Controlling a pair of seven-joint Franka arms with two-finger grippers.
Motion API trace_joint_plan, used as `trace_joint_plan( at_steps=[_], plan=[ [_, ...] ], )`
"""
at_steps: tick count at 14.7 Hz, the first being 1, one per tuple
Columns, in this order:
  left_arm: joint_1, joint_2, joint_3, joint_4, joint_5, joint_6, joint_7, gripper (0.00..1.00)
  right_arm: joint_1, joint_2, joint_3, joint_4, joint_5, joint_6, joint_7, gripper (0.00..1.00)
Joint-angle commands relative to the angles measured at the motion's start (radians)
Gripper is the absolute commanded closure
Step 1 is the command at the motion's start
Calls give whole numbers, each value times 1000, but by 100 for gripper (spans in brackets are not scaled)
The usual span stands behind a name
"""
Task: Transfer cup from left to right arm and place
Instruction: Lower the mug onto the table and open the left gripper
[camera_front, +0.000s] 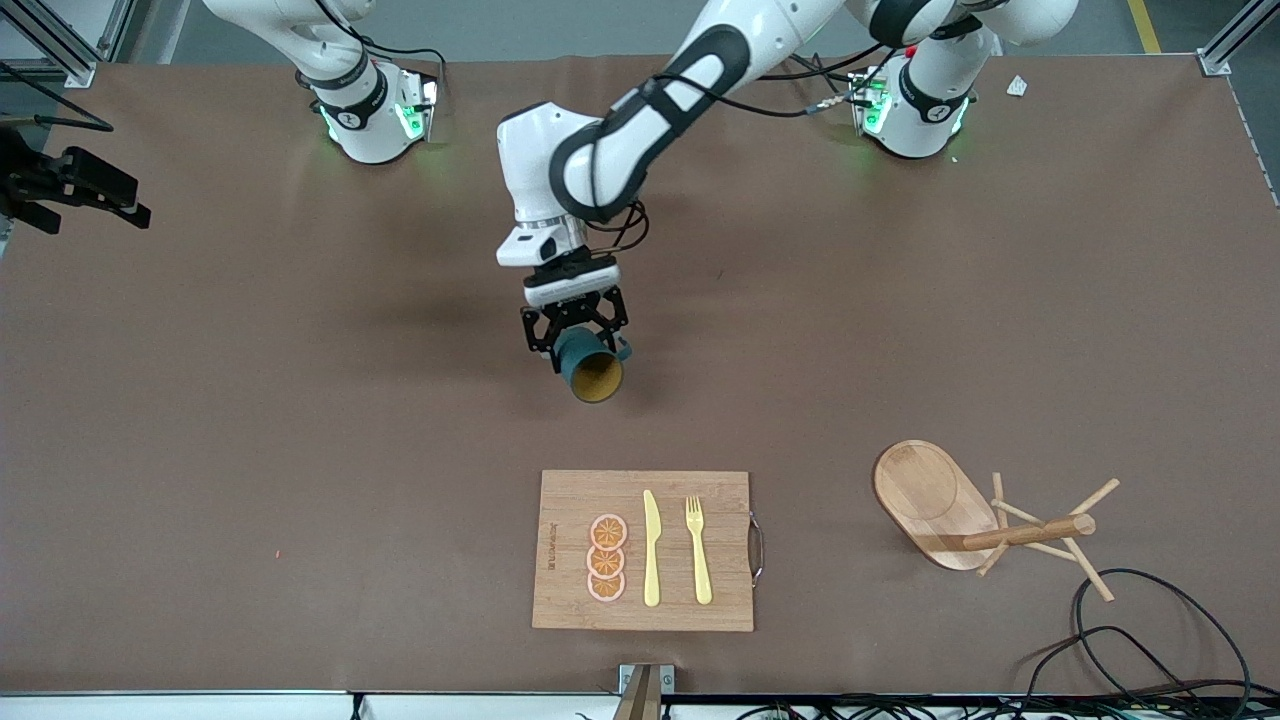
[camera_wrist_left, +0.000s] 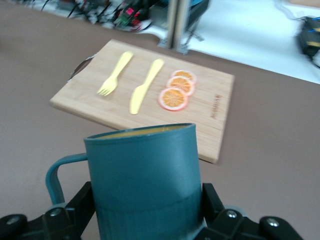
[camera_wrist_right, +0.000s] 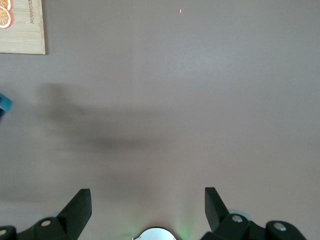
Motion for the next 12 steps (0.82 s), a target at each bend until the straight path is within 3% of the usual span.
trace_joint_plan(
  at_steps=[1, 8, 11, 12],
  plan=[
    [-44, 62, 16, 16, 182, 13, -79, 40, -1, -26, 0, -17, 2, 0, -8, 0],
    [-103, 201, 16, 18, 644, 7, -176, 39, -9, -11, -3, 4, 13, -3, 8, 0],
    [-125, 221, 16, 12, 725, -9, -194, 30, -23, 7, -5, 3, 13, -1, -5, 0],
    [-130, 227, 16, 0, 732, -25, -196, 21, -23, 26, -5, 3, 13, 6, -7, 0]
  ],
)
